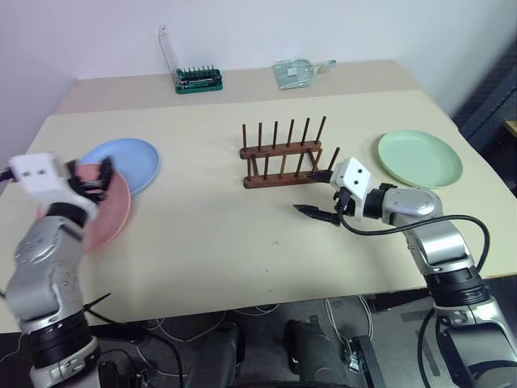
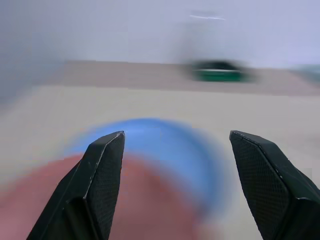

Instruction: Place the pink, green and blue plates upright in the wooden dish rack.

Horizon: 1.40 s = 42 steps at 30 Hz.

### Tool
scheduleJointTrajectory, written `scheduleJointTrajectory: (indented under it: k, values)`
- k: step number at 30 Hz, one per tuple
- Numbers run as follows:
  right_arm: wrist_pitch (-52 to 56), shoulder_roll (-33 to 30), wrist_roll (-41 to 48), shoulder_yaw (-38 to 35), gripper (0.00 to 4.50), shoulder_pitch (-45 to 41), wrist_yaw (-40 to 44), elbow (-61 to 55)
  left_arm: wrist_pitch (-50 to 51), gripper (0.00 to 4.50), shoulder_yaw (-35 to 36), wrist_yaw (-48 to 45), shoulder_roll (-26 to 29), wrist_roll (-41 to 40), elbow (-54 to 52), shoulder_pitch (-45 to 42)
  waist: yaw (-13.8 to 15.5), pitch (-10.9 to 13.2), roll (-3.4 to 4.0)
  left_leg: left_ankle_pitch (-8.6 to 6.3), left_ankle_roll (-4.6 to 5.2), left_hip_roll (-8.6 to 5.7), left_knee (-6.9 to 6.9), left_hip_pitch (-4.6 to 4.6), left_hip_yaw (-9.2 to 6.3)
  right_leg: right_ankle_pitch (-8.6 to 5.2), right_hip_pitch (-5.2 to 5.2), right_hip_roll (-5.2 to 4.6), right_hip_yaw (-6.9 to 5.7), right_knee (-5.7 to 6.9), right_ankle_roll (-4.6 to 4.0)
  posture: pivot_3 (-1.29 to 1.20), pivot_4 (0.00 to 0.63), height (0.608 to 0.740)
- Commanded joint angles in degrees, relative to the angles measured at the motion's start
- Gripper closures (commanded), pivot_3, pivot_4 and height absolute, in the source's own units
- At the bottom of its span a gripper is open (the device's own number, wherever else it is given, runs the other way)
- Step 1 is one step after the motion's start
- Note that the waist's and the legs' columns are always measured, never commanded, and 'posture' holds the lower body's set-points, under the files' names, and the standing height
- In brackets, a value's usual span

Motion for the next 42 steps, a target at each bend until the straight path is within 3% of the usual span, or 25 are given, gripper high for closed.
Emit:
scheduleJointTrajectory:
  k: [1,4,8,17,20,25,30,32,34,36,42]
  values:
    - [-2.9,1.7,-0.3,1.4,0.55,-3.7,1.9,3.2,4.9,1.08,10.7,11.5,-3.3,0.5,-4.3,3.0,0.1,0.0,-0.04,-0.01,0.02,-0.02,0.01,0.0,0.01,0.01,0.01,-0.02,0.02,-0.01,0.01,0.0,0.15,0.74]
    - [-4.6,3.0,-0.7,2.4,0.55,-5.7,3.0,6.1,8.6,1.08,15.9,15.2,-6.4,-2.6,-5.9,5.5,0.5,0.0,-0.12,-0.02,0.01,0.0,0.01,0.01,-0.01,0.01,-0.01,0.01,0.0,0.01,0.01,0.0,0.15,0.74]
    - [-6.7,4.4,-1.2,3.2,0.55,-7.7,4.1,9.1,13.7,1.08,15.2,13.9,-8.8,-7.4,-8.8,9.6,0.9,0.0,-0.23,-0.03,-0.09,0.02,0.03,0.0,-0.07,0.0,0.02,0.02,-0.08,0.05,-0.01,0.0,0.15,0.74]
    - [-7.0,4.0,-1.5,2.0,0.55,-5.6,3.1,7.3,16.6,1.08,14.1,15.7,-10.4,-14.0,-1.6,6.4,0.7,-0.1,-0.28,-0.03,-0.12,0.04,-0.01,0.02,-0.05,0.0,0.01,0.04,-0.09,0.05,-0.02,0.0,0.15,0.74]
    - [-6.9,3.4,-1.6,1.4,0.5,-4.4,2.2,6.2,14.7,1.96,16.5,20.0,-11.8,-14.5,2.4,3.4,0.8,-0.1,-0.28,-0.02,-0.12,0.03,0.01,0.02,-0.05,0.0,0.01,0.04,-0.08,0.04,-0.02,0.0,0.15,0.74]
    - [-6.3,2.7,-1.5,0.9,0.5,-2.6,1.0,3.8,14.2,4.39,16.4,20.4,-12.2,-18.2,4.8,1.6,0.7,-0.1,-0.28,-0.04,-0.16,0.04,-0.01,0.03,-0.04,0.0,0.01,0.03,-0.08,0.05,-0.01,0.0,0.15,0.74]
    - [-6.2,2.0,-1.4,0.3,0.5,-1.5,0.1,2.0,12.8,4.45,14.6,19.6,-11.6,-20.3,4.7,2.1,0.7,-0.1,-0.23,-0.05,-0.17,0.03,0.0,0.05,-0.02,0.0,0.03,0.03,-0.05,0.05,-0.01,0.0,0.15,0.74]
    - [-3.2,1.4,1.0,-1.1,0.5,-2.6,1.1,1.0,9.0,4.45,12.8,14.9,-11.4,-22.4,0.2,2.4,0.8,-0.1,-0.25,-0.05,-0.17,0.03,0.0,0.05,-0.02,0.0,0.03,0.03,-0.05,0.05,-0.01,0.0,0.15,0.74]
    - [-0.9,0.9,3.3,-2.0,0.01,-4.0,2.3,-1.0,5.9,4.5,10.5,11.8,-10.8,-23.8,-4.4,2.1,0.9,0.0,-0.39,-0.05,-0.18,0.03,0.02,0.01,-0.03,0.0,0.02,0.02,-0.06,0.04,-0.03,0.0,0.15,0.74]
    - [-0.8,0.7,4.0,-1.9,0.01,-5.2,3.0,-3.7,4.6,4.5,7.9,11.0,-9.4,-23.5,-6.8,1.4,0.8,0.0,-0.41,-0.08,-0.22,0.04,0.07,-0.06,-0.06,-0.01,0.01,0.01,-0.08,0.02,-0.06,0.0,0.15,0.74]
    - [-13.7,3.5,-6.6,4.1,0.01,-12.3,-1.7,-5.8,6.1,4.5,-6.2,13.7,-1.9,-18.4,-8.9,-12.0,0.7,0.0,-0.43,-0.04,-0.26,0.06,0.02,-0.05,-0.05,0.0,-0.03,0.09,-0.08,0.02,-0.03,0.0,0.15,0.74]
